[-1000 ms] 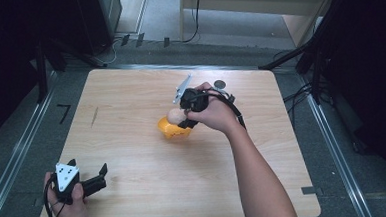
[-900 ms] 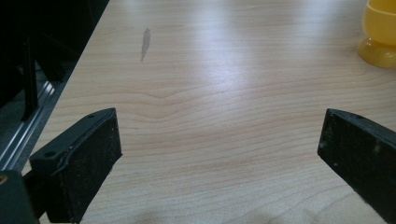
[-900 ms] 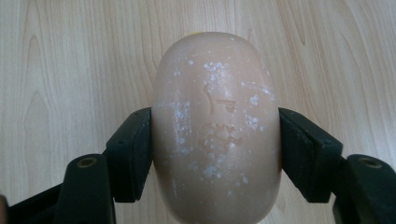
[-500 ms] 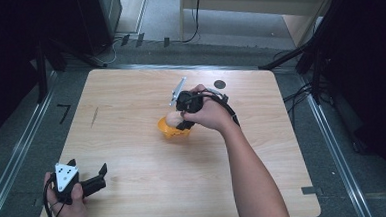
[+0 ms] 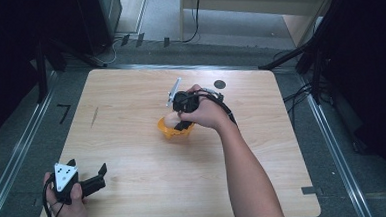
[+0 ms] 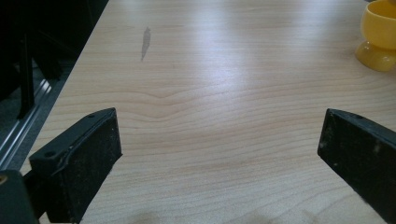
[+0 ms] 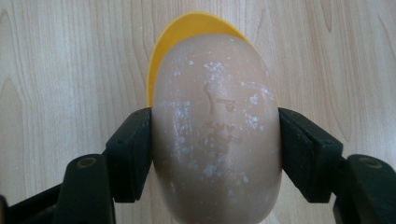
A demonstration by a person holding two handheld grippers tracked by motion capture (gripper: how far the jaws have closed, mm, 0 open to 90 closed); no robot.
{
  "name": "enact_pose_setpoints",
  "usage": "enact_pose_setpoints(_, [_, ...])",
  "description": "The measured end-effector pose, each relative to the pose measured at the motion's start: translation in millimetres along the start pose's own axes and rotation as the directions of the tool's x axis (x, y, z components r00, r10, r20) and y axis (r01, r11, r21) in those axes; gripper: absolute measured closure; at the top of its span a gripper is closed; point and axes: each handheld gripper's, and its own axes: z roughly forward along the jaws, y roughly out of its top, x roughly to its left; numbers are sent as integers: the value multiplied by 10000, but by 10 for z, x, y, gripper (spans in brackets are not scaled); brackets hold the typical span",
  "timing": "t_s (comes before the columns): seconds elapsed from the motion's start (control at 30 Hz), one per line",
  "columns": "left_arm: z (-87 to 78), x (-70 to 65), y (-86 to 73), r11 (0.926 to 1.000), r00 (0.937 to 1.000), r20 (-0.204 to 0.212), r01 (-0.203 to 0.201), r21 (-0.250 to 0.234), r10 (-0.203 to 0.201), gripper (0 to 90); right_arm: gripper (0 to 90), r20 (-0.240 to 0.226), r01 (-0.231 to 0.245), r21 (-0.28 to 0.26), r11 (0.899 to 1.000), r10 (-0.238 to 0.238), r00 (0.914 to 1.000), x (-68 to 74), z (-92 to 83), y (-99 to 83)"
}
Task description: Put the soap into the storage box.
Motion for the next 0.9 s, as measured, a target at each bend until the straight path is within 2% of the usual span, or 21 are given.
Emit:
enact_pose_setpoints(0.13, [2, 2, 0, 10000, 10000, 1, 28, -7, -28, 0, 333, -161, -112, 64, 9999, 113, 9998, -6, 33, 3])
enact_pose_setpoints(0.2, [2, 1, 0, 10000, 10000, 4, 28, -8, -28, 0, 333, -66, -50, 55, 10000, 51, 10000, -18, 44, 4])
enact_pose_setpoints(0.37, [2, 2, 0, 10000, 10000, 3, 26, -5, -26, 0, 343, -336, -95, 56, 9999, 97, 9994, -24, 69, 4])
enact_pose_setpoints(0.4, [2, 2, 0, 10000, 10000, 4, 25, -13, -25, 0, 373, -331, -81, -62, 9999, 79, 9994, -30, 63, 4])
enact_pose_setpoints(0.47, [2, 3, 0, 10000, 10000, 1, 30, -18, -30, 0, 375, -348, -269, -538, 9982, 251, 9991, -48, 11, 12])
enact_pose_setpoints(0.53, [1, 2, -1, 10000, 10000, -2, 35, -30, -35, 0, 376, -347, -362, -740, 9966, 338, 9988, -52, -21, 19])
enact_pose_setpoints(0.7, [2, 4, 0, 10000, 10000, 9, 43, -24, -43, 0, 361, -255, -329, -554, 9979, 315, 9992, -39, -32, 3])
enact_pose_setpoints(0.77, [2, 4, 1, 10000, 10000, 3, 37, 2, -37, 0, 349, -374, -470, -576, 9972, 449, 9983, -19, -30, -15])
enact_pose_setpoints(0.9, [6, 2, 3, 10000, 10000, 4, 18, -1, -18, 0, 286, -310, -831, -572, 9949, 814, 9962, 27, -18, -76])
